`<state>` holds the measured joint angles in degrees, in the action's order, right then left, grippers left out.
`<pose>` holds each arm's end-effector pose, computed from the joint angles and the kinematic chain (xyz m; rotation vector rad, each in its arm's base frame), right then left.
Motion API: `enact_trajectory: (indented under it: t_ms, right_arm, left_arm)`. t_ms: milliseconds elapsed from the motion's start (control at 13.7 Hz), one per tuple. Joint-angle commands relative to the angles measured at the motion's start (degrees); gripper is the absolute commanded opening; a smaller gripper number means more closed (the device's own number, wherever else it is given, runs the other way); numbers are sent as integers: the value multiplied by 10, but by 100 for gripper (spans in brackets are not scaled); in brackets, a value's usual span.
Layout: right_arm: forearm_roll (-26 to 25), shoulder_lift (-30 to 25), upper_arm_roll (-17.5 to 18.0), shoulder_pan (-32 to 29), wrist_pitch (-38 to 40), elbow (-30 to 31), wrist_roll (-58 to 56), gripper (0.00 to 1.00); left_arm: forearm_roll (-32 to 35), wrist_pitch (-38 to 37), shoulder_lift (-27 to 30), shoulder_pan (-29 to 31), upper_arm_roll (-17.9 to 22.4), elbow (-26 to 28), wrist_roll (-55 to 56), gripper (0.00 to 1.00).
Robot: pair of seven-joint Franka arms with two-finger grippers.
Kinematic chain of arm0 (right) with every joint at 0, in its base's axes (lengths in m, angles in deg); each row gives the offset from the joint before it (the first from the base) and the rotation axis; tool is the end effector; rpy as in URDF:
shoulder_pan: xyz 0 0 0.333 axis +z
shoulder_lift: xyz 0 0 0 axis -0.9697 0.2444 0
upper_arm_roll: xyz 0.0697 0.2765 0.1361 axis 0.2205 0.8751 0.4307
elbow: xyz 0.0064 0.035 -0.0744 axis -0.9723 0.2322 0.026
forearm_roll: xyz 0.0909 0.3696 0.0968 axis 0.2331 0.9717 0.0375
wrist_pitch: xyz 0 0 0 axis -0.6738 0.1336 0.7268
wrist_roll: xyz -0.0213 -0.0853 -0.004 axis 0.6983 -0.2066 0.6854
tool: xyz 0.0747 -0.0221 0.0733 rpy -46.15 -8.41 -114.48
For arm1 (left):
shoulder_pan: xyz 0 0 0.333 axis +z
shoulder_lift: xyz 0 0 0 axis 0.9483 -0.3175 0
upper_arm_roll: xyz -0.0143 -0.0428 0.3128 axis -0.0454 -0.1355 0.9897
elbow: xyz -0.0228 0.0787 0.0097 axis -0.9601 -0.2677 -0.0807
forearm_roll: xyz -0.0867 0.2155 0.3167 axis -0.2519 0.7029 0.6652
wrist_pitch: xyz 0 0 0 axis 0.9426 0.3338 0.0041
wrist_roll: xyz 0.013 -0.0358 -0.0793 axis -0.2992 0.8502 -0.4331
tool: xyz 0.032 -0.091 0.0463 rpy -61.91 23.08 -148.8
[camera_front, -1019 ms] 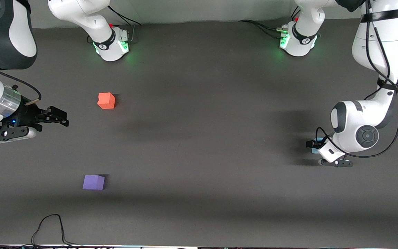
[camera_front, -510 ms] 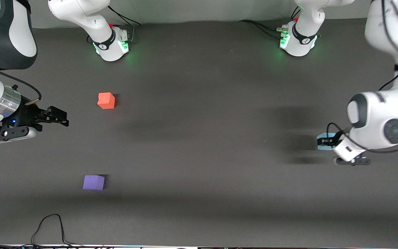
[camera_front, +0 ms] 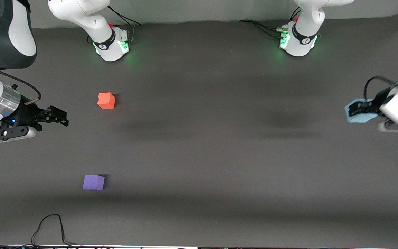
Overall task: Place blue block between orange and purple blocks
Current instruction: 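Lift the light blue block with the left gripper, then carry the blue block with the left gripper toward the table middle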
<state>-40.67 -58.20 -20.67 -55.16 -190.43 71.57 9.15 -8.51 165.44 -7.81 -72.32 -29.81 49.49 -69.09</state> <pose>0.5952 0.0328 0.5405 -3.0948 -0.1886 -0.0094 0.5485 0.0315 0.5213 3.0848 -0.0104 -0.1544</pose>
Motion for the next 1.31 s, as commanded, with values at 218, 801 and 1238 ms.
enact_trajectory:
  t_ms: [218,801,1238]
  right_arm:
    - [-11,-10,-2,15,-2,0,27,100]
    - [-22,-15,-8,13,20,-13,25,100]
    - [-20,-15,-8,13,21,-12,25,100]
  left_arm:
    - [7,-45,-30,-73,-96,-92,219,8]
    - [40,-36,-301,-283,-191,-393,611,8]
    - [92,81,-419,-365,-188,-406,699,8]
